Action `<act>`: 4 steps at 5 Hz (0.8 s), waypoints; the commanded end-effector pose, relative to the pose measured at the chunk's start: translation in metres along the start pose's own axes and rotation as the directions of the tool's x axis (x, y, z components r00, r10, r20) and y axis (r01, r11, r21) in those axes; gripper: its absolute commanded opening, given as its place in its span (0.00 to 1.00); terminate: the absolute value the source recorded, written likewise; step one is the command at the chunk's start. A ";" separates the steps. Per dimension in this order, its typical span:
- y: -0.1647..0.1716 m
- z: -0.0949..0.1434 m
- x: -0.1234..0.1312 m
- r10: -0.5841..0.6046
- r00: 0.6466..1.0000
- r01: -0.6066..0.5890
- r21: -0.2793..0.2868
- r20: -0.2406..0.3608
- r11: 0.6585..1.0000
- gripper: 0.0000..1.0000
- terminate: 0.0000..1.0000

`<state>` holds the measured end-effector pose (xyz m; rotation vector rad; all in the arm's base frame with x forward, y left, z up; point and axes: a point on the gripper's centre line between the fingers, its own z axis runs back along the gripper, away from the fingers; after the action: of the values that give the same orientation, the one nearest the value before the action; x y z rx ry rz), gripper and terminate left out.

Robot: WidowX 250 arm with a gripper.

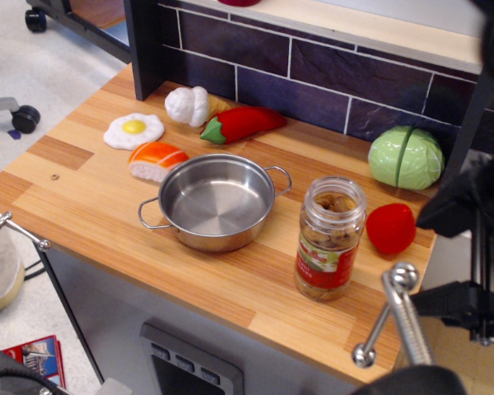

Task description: Pour almonds in pot

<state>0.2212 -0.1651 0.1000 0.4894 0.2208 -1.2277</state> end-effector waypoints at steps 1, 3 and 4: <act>0.010 -0.009 0.013 -0.139 0.982 0.135 -0.042 -0.130 0.990 1.00 0.00; 0.021 -0.043 0.017 -0.126 0.938 0.132 -0.003 -0.322 0.991 1.00 0.00; 0.026 -0.053 0.005 -0.098 0.923 0.107 0.002 -0.373 0.994 1.00 0.00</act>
<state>0.2589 -0.1380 0.0500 0.7396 0.6056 -1.2390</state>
